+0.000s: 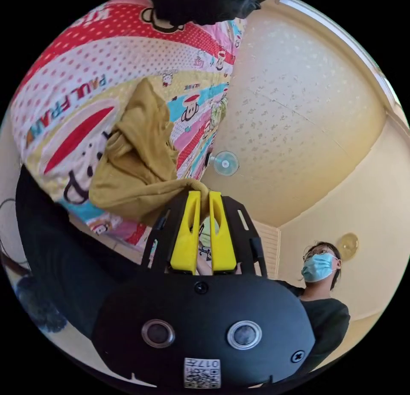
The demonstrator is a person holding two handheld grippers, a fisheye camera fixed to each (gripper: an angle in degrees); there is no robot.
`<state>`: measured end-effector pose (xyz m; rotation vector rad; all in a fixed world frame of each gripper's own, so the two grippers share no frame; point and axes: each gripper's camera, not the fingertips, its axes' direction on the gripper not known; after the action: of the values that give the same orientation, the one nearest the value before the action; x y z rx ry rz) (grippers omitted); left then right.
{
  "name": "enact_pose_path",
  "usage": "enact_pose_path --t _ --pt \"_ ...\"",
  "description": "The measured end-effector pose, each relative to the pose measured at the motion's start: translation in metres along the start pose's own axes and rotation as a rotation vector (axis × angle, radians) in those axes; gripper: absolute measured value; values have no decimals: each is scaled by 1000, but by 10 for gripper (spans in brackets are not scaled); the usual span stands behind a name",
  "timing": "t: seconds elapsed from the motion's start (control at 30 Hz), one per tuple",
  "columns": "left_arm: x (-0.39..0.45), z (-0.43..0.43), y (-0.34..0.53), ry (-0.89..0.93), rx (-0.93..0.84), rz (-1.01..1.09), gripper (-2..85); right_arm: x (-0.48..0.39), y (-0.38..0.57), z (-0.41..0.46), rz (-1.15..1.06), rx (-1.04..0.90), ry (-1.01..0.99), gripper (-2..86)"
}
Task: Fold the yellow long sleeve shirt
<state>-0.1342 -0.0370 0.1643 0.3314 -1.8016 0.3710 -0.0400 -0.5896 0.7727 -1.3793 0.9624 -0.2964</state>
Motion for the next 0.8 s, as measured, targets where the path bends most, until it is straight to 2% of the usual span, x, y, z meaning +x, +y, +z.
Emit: enact_pose_path --t 0.1,0.17,0.27,0.3,0.4,0.47,0.63,0.8 --pt "22 21 -71 0 76 76 68 1 -83 36 -70 37 71 47" --pt "24 31 -112 -6 117 79 99 4 -118 53 -31 94 114 64" --pt "18 29 -119 -58 200 31 118 2 -143 77 11 139 296 83" --pt "17 29 -116 -81 208 31 119 -3 -144 89 -2 118 414 85" --pt "7 29 -90 -309 200 28 137 -10 -130 122 -90 -3 714 88" --pt "-16 33 -62 -445 200 -50 176 -6 -113 136 -136 -52 912 86" --pt "-74 54 -31 -424 134 -201 178 49 -77 149 -132 -291 1382 38" --pt "-67 75 -36 -391 159 -178 95 55 -75 132 -84 -256 1336 13"
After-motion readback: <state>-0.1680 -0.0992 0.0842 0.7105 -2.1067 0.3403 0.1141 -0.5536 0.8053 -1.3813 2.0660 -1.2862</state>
